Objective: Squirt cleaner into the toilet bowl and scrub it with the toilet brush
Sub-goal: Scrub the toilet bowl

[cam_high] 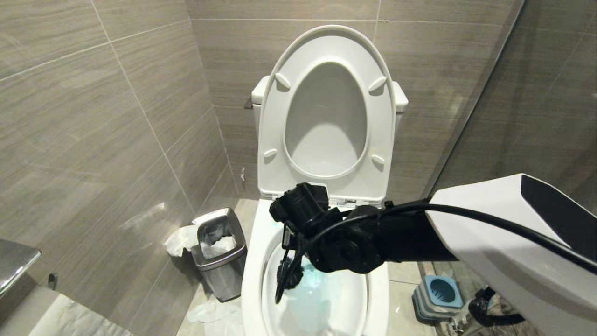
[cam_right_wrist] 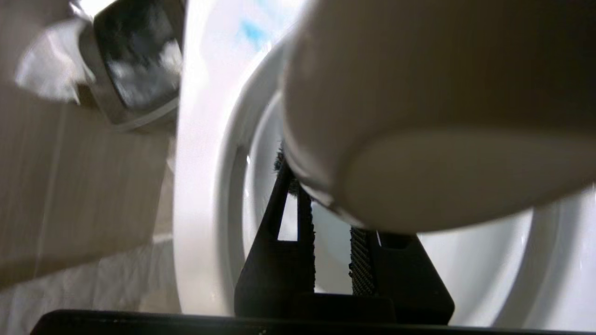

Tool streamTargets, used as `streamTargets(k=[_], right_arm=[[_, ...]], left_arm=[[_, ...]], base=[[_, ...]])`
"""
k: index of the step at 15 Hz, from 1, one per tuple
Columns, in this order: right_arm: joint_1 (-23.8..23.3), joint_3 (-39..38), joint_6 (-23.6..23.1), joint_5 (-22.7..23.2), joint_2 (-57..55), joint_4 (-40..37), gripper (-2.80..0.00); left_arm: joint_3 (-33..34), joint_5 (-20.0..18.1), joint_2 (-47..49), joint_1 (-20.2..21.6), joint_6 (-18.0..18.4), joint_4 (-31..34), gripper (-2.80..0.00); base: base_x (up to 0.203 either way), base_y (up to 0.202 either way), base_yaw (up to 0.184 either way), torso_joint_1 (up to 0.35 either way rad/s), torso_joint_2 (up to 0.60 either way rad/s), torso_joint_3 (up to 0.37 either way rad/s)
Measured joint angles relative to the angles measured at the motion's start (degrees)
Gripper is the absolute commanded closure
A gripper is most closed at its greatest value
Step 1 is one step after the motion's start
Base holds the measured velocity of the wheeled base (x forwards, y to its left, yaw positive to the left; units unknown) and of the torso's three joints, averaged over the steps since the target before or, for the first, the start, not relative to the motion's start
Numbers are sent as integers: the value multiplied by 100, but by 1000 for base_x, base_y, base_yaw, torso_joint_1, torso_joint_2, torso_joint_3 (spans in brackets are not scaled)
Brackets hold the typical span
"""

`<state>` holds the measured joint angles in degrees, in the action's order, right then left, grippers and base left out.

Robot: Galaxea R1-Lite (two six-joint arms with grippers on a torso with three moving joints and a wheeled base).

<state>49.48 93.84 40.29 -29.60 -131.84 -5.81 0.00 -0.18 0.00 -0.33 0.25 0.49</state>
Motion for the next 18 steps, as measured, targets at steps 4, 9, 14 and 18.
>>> streamTargets(k=[4, 9, 14, 18], right_arm=[[263, -1355, 237, -30, 523, 17, 0], [-326, -2551, 89, -51, 1478, 69, 0], [-784, -1666, -344, -50, 1273, 128, 0], [-700, -839, -387, -29, 750, 71, 0]], left_arm=[[0, 0, 0, -1, 1, -1, 0], [0, 0, 0, -2, 2, -2, 0], [0, 0, 0, 0, 4, -2, 0], [0, 0, 0, -2, 0, -2, 0]], base=[[0, 0, 0, 0, 0, 0], [0, 0, 0, 0, 0, 0], [0, 0, 0, 0, 0, 0], [0, 0, 0, 0, 0, 0]])
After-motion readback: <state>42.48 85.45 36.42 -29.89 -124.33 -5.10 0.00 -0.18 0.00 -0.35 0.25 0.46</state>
